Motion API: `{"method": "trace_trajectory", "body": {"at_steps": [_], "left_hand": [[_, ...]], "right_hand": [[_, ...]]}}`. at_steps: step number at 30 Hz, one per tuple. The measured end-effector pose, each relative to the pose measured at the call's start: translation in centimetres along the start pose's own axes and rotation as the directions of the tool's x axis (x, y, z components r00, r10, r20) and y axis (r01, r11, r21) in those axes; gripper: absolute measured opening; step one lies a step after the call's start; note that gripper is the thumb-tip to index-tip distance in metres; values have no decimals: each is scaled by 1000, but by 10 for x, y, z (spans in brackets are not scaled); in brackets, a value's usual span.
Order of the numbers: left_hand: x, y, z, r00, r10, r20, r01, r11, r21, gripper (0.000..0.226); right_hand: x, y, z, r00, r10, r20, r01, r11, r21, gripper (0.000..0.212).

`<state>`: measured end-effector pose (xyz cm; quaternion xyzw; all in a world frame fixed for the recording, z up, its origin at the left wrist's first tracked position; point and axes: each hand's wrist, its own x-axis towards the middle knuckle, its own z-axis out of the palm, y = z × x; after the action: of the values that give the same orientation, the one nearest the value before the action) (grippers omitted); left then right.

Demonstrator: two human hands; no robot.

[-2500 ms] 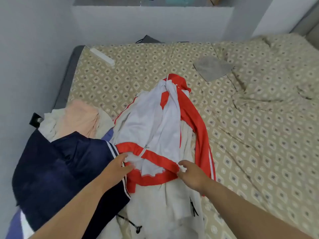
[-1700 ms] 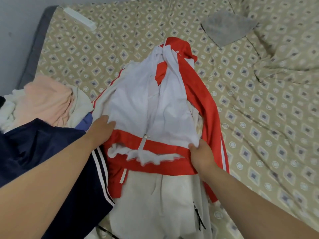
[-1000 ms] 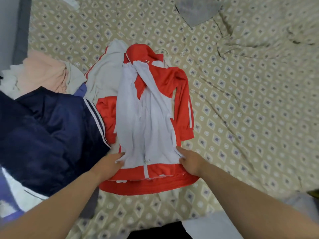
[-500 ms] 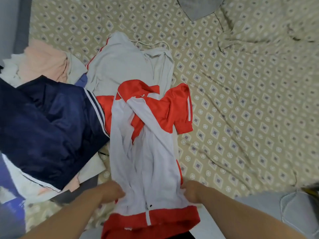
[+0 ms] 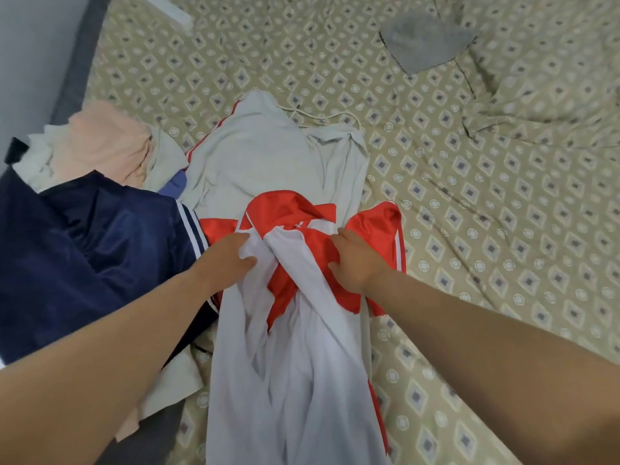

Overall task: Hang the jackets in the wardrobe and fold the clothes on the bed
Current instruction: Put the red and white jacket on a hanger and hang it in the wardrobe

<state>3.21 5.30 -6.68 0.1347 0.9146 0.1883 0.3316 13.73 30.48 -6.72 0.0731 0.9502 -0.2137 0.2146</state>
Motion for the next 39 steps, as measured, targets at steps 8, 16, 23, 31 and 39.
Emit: {"method": "trace_trajectory", "body": {"at_steps": [8, 16, 23, 31, 39], "left_hand": [[38, -33, -7, 992, -72, 103, 64, 995, 74, 69], [48, -27, 2, 999, 22, -24, -22, 999, 26, 60], [64, 21, 11, 951, -300, -73, 178, 727, -663, 16], [51, 140, 45, 977, 205, -58, -206, 841, -501, 16], [78, 95, 43, 982, -7, -190, -47, 959, -280, 35]], "right_hand": [[39, 62, -12, 947, 160, 279, -29, 907, -419, 39], [-47, 176, -19, 725, 606, 326, -493, 788, -369, 41], [-27, 145, -3, 867, 481, 129, -496, 860, 124, 15], [18, 104, 14, 879, 477, -3, -425, 787, 448, 14], [-1, 118, 8, 791, 610, 51, -467, 548, 694, 41]]}}
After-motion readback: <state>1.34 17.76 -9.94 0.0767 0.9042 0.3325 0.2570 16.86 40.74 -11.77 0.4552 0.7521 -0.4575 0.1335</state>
